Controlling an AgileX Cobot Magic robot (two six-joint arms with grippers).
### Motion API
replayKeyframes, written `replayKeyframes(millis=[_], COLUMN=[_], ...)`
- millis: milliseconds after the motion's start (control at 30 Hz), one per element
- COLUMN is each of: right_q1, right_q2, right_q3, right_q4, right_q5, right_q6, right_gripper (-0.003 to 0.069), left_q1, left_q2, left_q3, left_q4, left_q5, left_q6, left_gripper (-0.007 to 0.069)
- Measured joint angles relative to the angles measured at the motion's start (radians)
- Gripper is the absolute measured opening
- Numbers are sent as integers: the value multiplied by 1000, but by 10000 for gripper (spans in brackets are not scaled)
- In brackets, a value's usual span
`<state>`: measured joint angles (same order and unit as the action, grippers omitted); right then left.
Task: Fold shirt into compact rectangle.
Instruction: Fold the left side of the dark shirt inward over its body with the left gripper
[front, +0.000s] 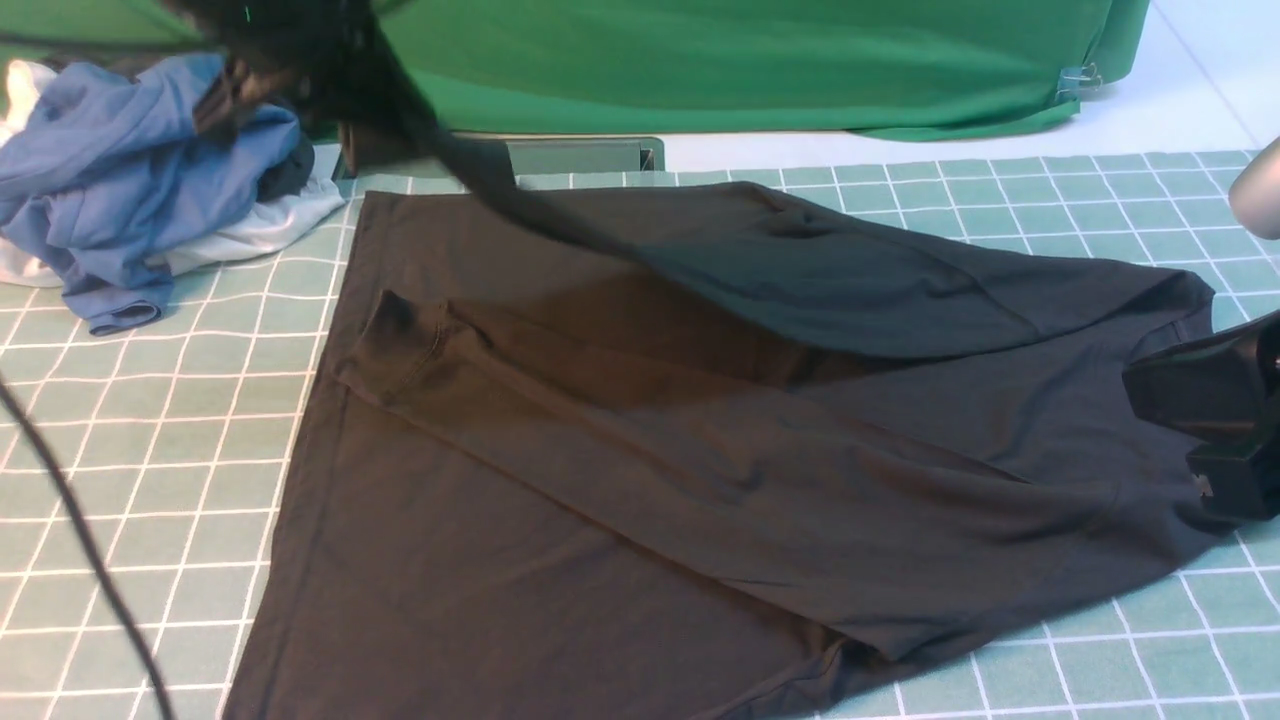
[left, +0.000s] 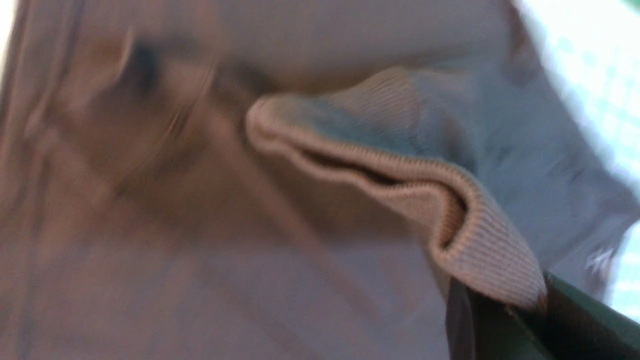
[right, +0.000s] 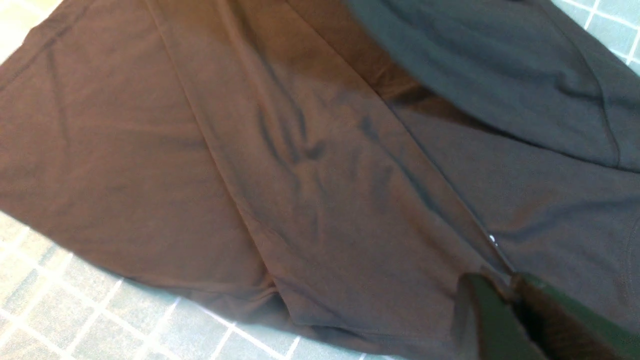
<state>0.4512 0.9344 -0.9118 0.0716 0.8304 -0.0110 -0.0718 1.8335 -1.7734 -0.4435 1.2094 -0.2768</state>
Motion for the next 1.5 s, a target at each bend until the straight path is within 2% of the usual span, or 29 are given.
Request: replayKeyframes(millis=[167, 367, 633, 767, 967, 1067, 1100, 1133, 1233, 1300, 1400, 1500], right_q1=[0, 0, 0, 0, 0, 0, 0, 0, 0, 0, 0, 0], right_q2=[0, 0, 0, 0, 0, 0, 0, 0, 0, 0, 0, 0], right_q3=[0, 0, 0, 0, 0, 0, 0, 0, 0, 0, 0, 0], right_q4=[0, 0, 0, 0, 0, 0, 0, 0, 0, 0, 0, 0], right_q5=[-4, -18, -18, -22, -22, -24, -25, -29, -34, -33, -36, -37], right_q6=[0, 0, 0, 0, 0, 0, 0, 0, 0, 0, 0, 0], right_gripper=[93, 104, 113, 117, 124, 125, 125, 125, 125, 125, 125, 125], left_q1=[-43, -69, -69, -69, -69, -69, -69, -69, -68, -68, -68, -69], left_q2=[-111, -147, -148, -149, -153, -155, -156, -157, -157, -157, -150, -122], left_q3=[270, 563, 732, 737, 736, 690, 686, 657, 617, 621, 689, 792], left_q4=[24, 56, 191, 209, 225, 319, 325, 358, 364, 340, 232, 206], left_q5=[-15, -141, -248, -265, -202, -142, -142, -130, -136, -145, -212, -302], left_q6=[-15, -15, -68, -105, -113, -128, -128, -143, -154, -158, -138, -126], left_gripper=[21, 22, 45, 111, 272, 391, 391, 435, 493, 505, 501, 465])
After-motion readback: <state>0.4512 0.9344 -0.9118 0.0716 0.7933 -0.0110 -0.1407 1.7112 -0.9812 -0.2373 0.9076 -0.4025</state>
